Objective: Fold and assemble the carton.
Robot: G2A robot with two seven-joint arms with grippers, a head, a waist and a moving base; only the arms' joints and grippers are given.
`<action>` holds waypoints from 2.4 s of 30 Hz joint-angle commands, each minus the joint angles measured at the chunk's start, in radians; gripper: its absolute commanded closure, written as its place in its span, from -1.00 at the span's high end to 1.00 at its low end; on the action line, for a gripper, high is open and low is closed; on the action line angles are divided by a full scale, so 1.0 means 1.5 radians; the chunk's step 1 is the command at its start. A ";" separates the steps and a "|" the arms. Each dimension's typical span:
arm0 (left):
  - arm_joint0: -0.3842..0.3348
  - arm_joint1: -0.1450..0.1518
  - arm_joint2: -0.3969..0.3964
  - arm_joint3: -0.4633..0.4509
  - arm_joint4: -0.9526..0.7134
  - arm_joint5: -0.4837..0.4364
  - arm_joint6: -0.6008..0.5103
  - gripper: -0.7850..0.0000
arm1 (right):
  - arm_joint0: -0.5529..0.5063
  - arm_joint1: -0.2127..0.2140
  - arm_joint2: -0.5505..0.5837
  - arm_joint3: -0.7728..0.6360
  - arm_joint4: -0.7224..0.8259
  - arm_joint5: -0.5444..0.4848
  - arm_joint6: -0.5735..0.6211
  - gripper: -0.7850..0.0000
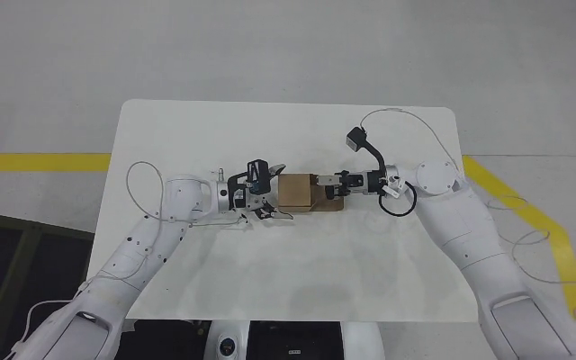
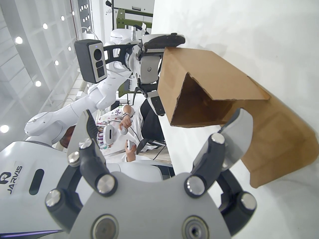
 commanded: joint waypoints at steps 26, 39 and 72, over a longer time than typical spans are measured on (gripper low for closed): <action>0.002 -0.004 0.008 0.003 0.004 -0.002 -0.003 1.00 | 0.068 -0.037 -0.071 0.079 0.065 -0.051 0.058 1.00; 0.002 -0.005 0.009 0.005 0.007 0.000 -0.003 1.00 | 0.053 -0.041 -0.091 0.068 0.124 -0.037 0.072 1.00; 0.006 -0.005 0.005 0.004 0.010 -0.004 -0.007 1.00 | 0.050 -0.019 -0.059 0.102 0.099 -0.028 0.080 1.00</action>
